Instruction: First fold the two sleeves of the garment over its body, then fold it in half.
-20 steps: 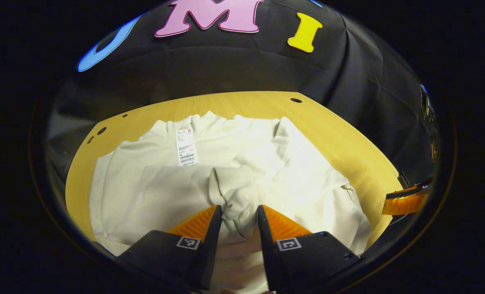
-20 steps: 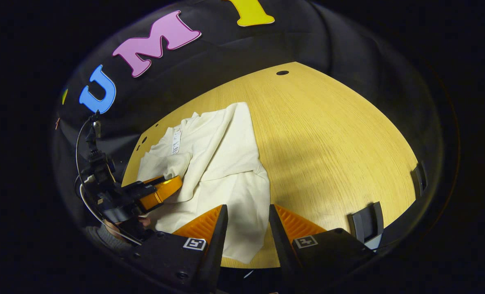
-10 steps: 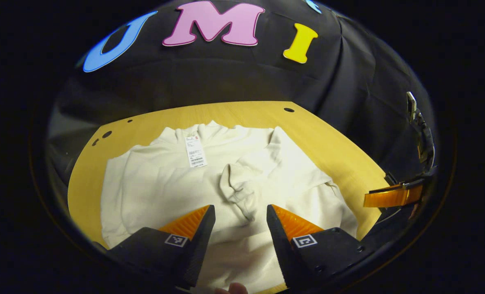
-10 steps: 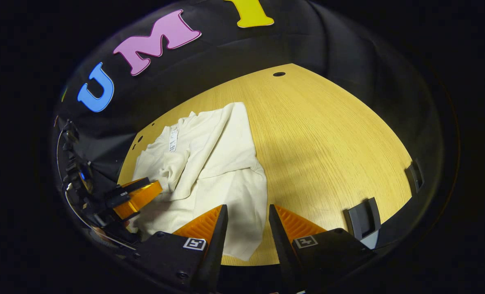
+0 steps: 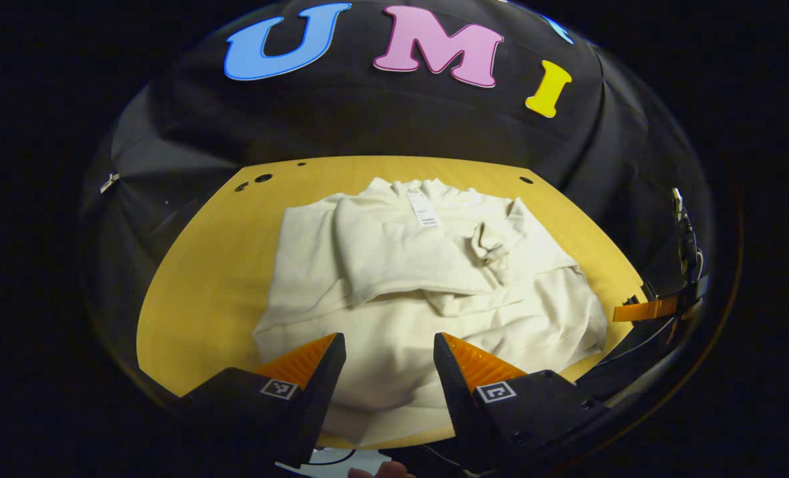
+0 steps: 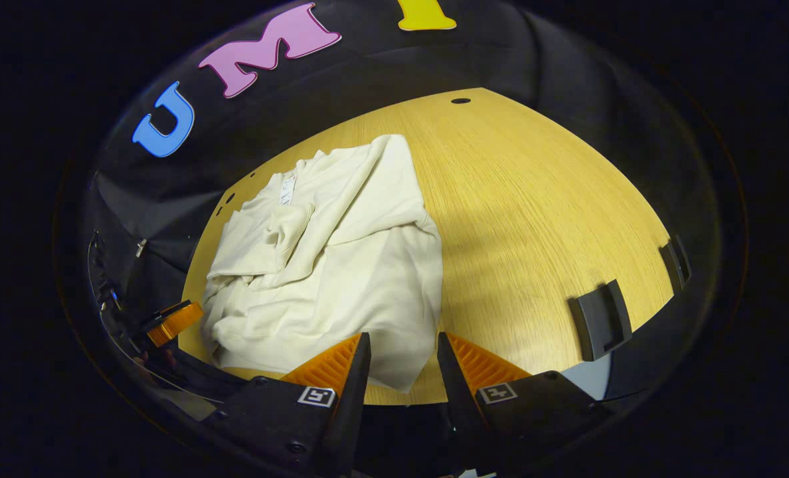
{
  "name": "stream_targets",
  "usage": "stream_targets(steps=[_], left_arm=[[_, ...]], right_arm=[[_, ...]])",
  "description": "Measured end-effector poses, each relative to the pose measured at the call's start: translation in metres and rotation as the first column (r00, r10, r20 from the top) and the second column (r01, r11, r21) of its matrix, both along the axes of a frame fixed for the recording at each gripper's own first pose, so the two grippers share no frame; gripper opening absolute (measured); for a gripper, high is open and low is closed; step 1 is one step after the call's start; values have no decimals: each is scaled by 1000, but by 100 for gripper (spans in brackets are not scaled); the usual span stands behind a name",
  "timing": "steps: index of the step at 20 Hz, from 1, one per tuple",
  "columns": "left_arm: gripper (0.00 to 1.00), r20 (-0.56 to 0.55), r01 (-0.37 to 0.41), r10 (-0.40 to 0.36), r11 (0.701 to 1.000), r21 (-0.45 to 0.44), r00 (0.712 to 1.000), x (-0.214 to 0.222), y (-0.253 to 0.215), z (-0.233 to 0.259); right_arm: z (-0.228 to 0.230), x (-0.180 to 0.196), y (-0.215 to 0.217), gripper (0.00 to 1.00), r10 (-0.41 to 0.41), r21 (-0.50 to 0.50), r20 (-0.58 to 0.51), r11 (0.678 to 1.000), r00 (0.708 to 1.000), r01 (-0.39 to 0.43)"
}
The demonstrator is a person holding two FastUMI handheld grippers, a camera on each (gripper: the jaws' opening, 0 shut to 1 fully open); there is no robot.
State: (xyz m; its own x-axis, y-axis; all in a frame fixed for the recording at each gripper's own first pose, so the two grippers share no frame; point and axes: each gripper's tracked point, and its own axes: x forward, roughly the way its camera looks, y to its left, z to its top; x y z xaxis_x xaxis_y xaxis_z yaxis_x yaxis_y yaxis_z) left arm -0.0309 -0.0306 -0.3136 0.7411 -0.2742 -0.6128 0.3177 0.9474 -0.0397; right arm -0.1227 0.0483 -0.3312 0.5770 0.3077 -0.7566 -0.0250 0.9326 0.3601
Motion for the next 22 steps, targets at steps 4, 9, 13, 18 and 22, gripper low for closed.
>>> stream_targets(steps=[4,9,13,18,22], left_arm=[[83,-49,-29,31,999,41,998,-23,34,-20],[82,-116,-40,46,998,50,992,-34,47,-41],[82,-182,-76,84,996,50,980,-35,54,-63],[82,-211,-58,78,994,97,974,-32,54,-73],[84,-200,-57,77,993,104,977,-29,51,-74]], right_arm=[[-12,-11,6,63,18,-11,-27,1000,999,-18],[-23,-14,10,63,21,-16,-53,1000,998,-22],[-31,-13,13,63,33,-33,-71,999,997,-36],[-36,-6,16,62,74,-80,-81,994,994,-80],[-41,-5,20,63,119,-184,-109,973,987,-137]])
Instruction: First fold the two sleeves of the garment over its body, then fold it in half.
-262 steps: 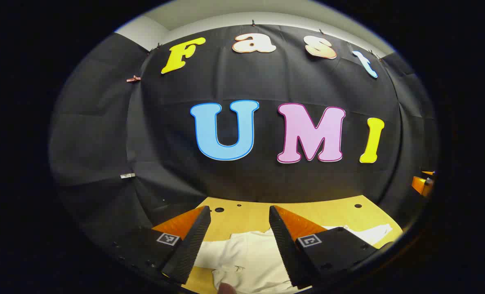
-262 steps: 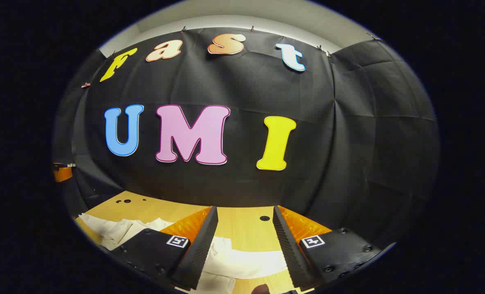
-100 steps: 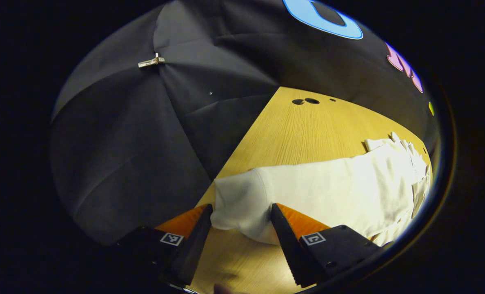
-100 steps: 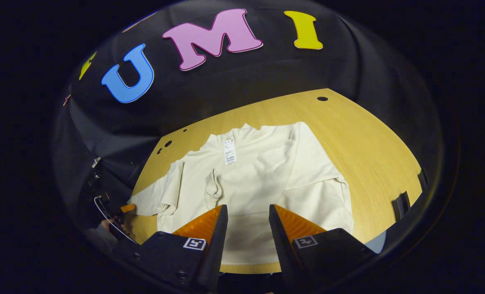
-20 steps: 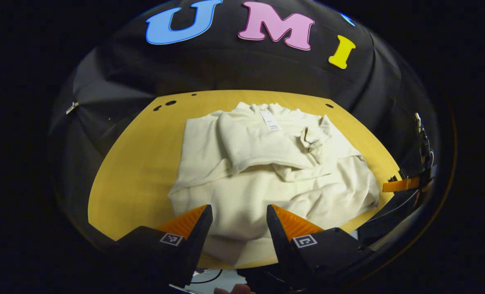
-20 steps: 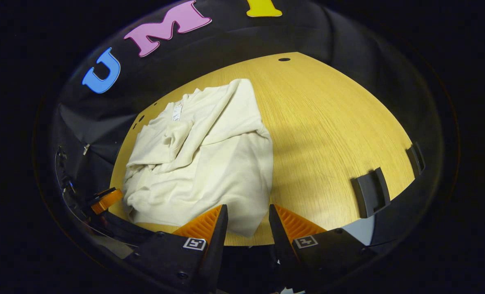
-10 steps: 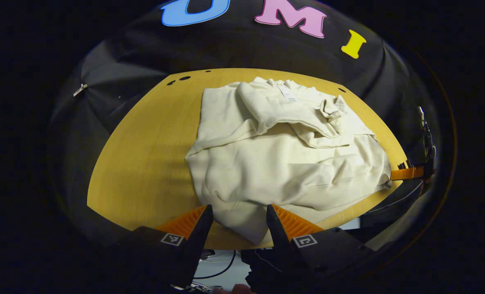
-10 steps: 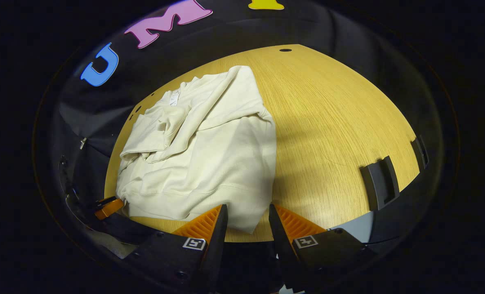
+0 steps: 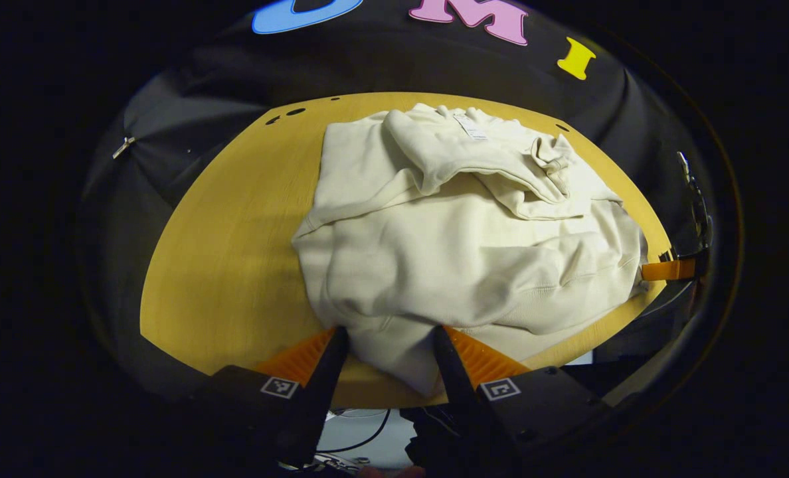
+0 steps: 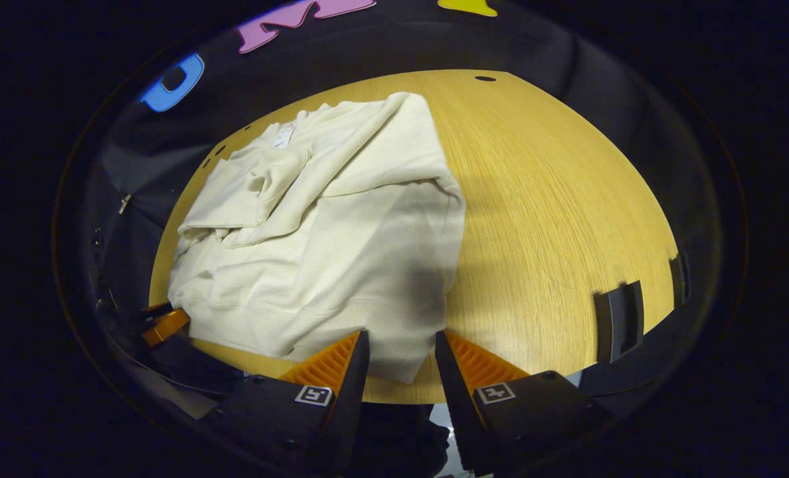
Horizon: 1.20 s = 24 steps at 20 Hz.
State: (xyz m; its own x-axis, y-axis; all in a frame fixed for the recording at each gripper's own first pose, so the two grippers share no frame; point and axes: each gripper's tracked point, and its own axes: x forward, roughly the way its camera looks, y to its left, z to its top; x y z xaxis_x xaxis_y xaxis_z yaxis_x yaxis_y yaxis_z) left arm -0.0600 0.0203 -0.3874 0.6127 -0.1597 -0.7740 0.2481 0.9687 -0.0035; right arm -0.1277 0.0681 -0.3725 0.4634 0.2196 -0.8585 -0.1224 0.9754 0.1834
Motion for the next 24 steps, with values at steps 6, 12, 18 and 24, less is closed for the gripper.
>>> stream_targets(steps=[6,12,18,24], left_arm=[[78,22,55,-55,998,-5,998,-1,-6,-2],[10,-13,32,-33,997,-75,999,10,-21,4],[6,58,40,-36,997,-65,998,17,-19,33],[6,149,-9,33,987,-163,988,45,-24,88]], right_arm=[[-2,4,14,68,83,-94,32,992,996,-80],[0,6,29,10,110,-34,91,994,990,-107],[38,12,27,6,-27,130,138,992,990,9],[104,47,42,6,-99,248,265,968,959,32]])
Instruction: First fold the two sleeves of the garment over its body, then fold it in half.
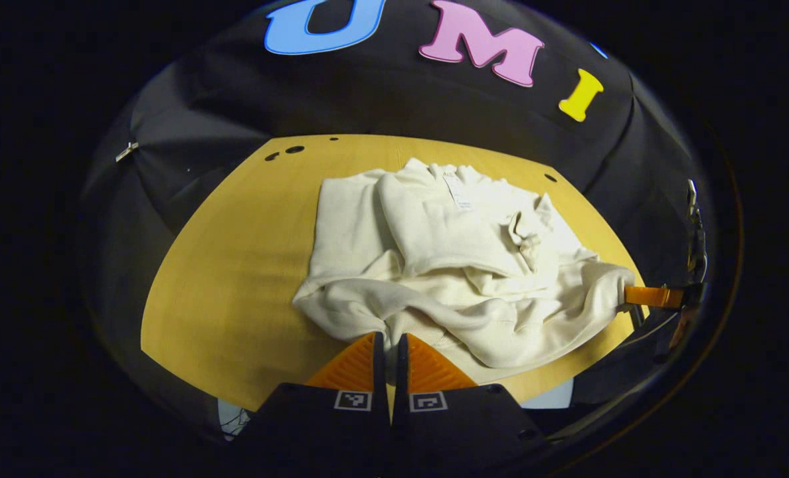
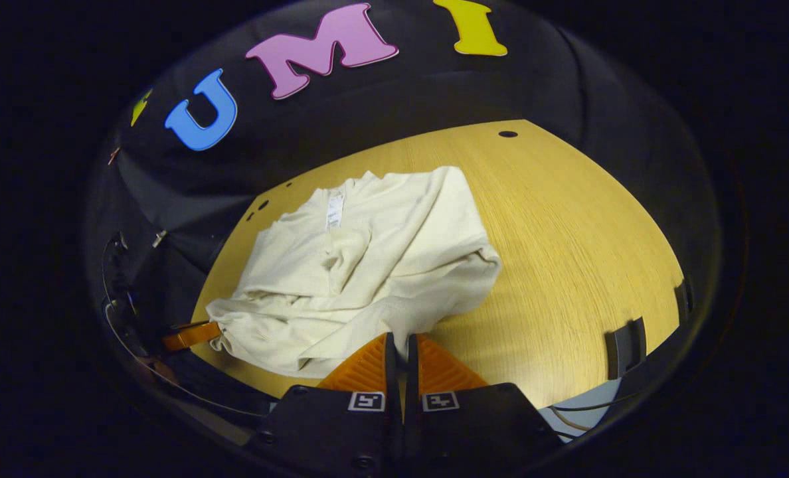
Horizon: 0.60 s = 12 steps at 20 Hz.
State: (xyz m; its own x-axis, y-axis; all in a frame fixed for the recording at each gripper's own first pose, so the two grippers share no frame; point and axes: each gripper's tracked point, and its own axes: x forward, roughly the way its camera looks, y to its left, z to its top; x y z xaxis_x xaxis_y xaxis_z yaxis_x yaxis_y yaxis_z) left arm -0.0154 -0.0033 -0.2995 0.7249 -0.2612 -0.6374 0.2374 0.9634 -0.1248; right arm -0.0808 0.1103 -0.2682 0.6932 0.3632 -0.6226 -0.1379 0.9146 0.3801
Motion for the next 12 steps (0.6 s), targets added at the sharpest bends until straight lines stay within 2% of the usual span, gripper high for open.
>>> stream_targets(steps=[6,12], left_arm=[[6,91,-40,47,996,-81,995,50,-6,52],[6,139,-38,49,996,-77,989,96,-14,69]], right_arm=[[48,60,13,5,-66,96,104,994,992,56],[66,116,10,5,-115,123,146,988,983,97]])
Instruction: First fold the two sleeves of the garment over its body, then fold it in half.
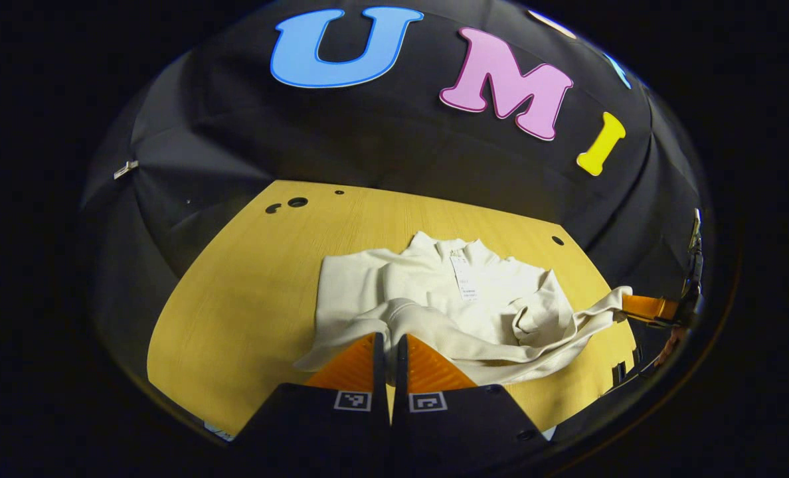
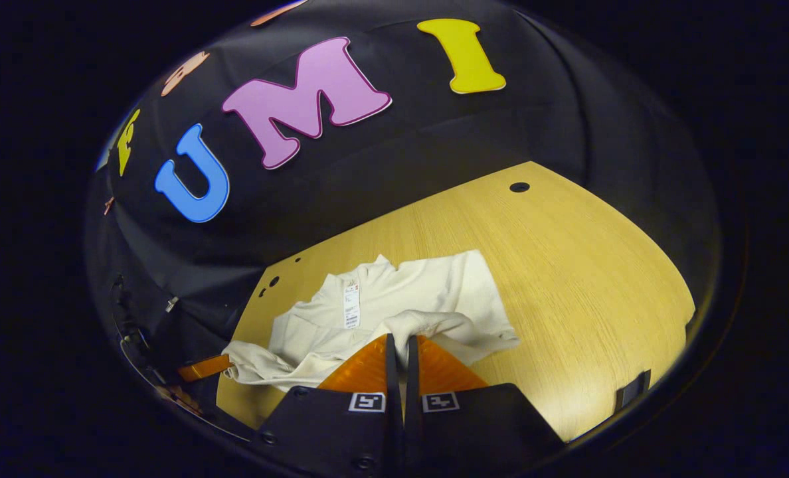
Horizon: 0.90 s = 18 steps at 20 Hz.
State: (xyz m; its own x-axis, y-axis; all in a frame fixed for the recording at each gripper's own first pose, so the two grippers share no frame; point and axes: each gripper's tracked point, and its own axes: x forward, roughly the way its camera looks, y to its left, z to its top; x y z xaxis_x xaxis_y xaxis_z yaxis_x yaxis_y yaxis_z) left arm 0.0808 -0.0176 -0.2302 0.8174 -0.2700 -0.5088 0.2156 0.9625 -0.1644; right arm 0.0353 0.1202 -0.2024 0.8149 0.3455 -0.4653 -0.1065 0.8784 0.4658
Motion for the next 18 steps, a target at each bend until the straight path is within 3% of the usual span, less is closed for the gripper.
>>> stream_targets(steps=[8,18], left_arm=[[6,-42,-31,31,999,9,999,62,-11,-8],[6,-192,-100,119,989,105,974,118,-7,-91]], right_arm=[[-19,61,6,5,-24,-7,-21,1000,999,24],[-98,101,8,5,-6,-125,-157,992,988,-14]])
